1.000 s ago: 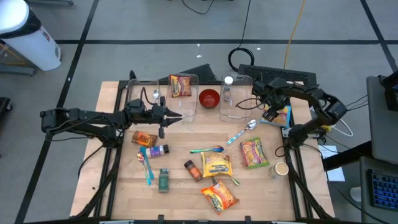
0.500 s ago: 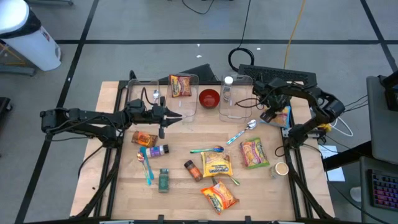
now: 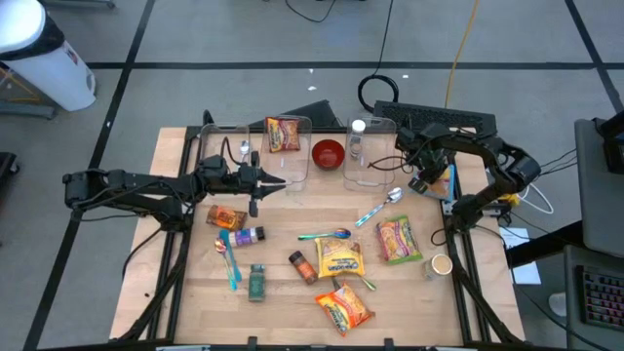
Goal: Pick & Place Food Item
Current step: Put the blue noodle pack into the middle transparent bin
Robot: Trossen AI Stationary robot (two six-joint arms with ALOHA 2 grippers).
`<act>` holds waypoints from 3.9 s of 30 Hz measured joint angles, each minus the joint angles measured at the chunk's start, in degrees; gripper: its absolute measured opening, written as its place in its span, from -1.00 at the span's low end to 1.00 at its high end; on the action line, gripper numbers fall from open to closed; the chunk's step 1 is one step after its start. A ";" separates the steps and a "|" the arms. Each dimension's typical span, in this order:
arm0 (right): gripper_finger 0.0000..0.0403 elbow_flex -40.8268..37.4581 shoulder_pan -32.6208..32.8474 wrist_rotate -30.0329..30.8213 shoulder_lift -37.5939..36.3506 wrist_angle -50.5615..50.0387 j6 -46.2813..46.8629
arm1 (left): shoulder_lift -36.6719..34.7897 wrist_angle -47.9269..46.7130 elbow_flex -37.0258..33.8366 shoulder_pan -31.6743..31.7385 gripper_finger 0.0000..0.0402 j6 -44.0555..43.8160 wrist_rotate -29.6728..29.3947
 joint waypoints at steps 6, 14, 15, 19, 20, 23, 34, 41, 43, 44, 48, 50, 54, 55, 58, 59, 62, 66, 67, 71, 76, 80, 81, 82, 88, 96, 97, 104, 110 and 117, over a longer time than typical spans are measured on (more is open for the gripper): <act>-0.97 0.01 0.00 0.01 -0.55 -0.75 -1.33 | 0.00 0.23 0.00 0.00 -0.64 0.11 0.00; -1.00 1.48 0.00 0.10 -3.63 -3.70 -2.11 | 0.00 0.49 0.00 0.00 -0.64 0.26 -0.15; -1.00 1.98 0.00 0.24 -4.25 -4.26 -2.07 | 0.00 0.69 0.00 0.00 -0.64 0.26 -0.17; -1.00 4.29 0.00 0.40 -7.20 -6.35 -1.95 | 0.00 1.63 0.00 0.01 -0.64 0.21 -0.22; -1.00 4.81 -0.02 0.42 -8.07 -6.58 -1.95 | 0.00 1.76 0.00 0.00 -0.64 0.20 -0.21; -1.00 6.55 -0.02 0.27 -10.67 -7.65 -1.95 | 0.00 1.77 0.00 0.00 -0.64 0.15 -0.22; -1.00 15.03 2.16 0.01 -19.65 -10.12 -2.06 | 0.00 2.26 0.00 0.02 -0.64 0.25 -0.76; -1.00 18.74 5.62 -6.93 -25.01 -3.73 -0.48 | -0.02 4.75 0.02 0.02 -0.64 0.05 -8.68; -1.00 18.77 7.28 -8.82 -26.51 0.00 -0.66 | -0.02 4.74 0.25 0.00 -0.64 -0.02 -12.32; -1.00 18.78 8.31 -9.04 -27.17 1.76 -0.71 | -0.02 4.54 0.53 0.01 -0.64 -0.43 -14.31; -1.00 18.79 12.99 -9.01 -28.94 9.92 -1.98 | -0.02 2.68 3.16 0.67 -0.64 -2.67 -18.69; -1.00 18.78 15.99 -8.94 -29.11 15.26 -2.96 | -0.02 0.20 5.32 1.30 -0.64 -3.98 -18.64; -1.00 16.90 22.43 -8.98 -28.76 30.41 -7.67 | -0.02 -8.73 11.52 2.42 -0.64 -4.54 -18.63; -1.00 16.12 23.90 -8.96 -28.45 34.42 -9.03 | -0.02 -11.49 13.17 2.67 -0.64 -4.56 -18.64; -1.00 13.37 27.58 -8.47 -26.91 45.31 -12.83 | 0.00 -17.15 17.21 3.32 -0.64 -4.53 -18.64; -1.00 12.09 28.56 -7.74 -26.29 49.08 -14.01 | 0.00 -17.91 18.22 3.53 -0.64 -4.53 -18.66; -1.00 7.83 30.07 -4.24 -23.85 59.63 -17.16 | 0.00 -18.62 20.45 4.55 -0.64 -4.50 -18.67; -1.00 1.67 30.32 -2.85 -19.84 73.92 -18.88 | 0.00 -23.74 23.14 6.69 -0.64 -4.52 -19.75; -1.00 0.20 30.32 -2.84 -18.86 78.01 -18.91 | 0.00 -25.50 23.69 7.28 -0.64 -4.57 -20.39; -1.00 -4.92 30.72 -3.00 -14.79 95.85 -19.54 | 0.00 -29.10 24.20 9.60 -0.64 -6.31 -21.55; -1.00 -6.46 31.08 -8.29 -11.90 107.71 -21.70 | 0.00 -31.48 24.20 12.58 -0.64 -7.85 -18.81; -1.00 -6.46 31.08 -10.51 -12.05 108.92 -21.93 | 0.00 -31.53 24.20 12.97 -0.68 -4.35 -17.99; -1.00 -6.46 31.08 -10.52 -12.30 108.63 -21.93 | 0.00 -31.51 24.20 12.95 -0.74 -4.82 -18.63; -1.00 -6.48 31.08 -10.50 -12.54 108.14 -21.99 | 0.00 -31.45 24.20 12.98 -0.83 -4.98 -18.65; -1.00 -6.48 31.04 -10.50 -12.61 108.71 -24.30 | 0.00 -28.40 24.20 12.98 -0.84 -12.05 -18.35; -1.00 -6.48 31.41 -10.52 -12.48 110.72 -24.53 | 0.00 -25.33 24.20 12.98 -0.38 -20.60 -14.29; -1.00 -6.48 31.46 -10.54 -12.23 111.61 -24.66 | 0.27 -25.14 24.20 12.98 -0.30 -21.95 -13.78; -1.00 -6.48 32.87 -10.34 -9.19 117.65 -26.69 | 6.44 -19.85 24.22 10.88 0.16 -29.21 -11.46; -1.00 -6.48 32.95 -10.13 -7.63 120.44 -27.41 | 11.61 -10.67 24.22 10.12 0.29 -29.40 -10.27; -1.00 -6.48 32.85 -7.27 -7.69 121.10 -27.45 | 17.11 -1.59 24.22 8.22 0.27 -31.43 -5.00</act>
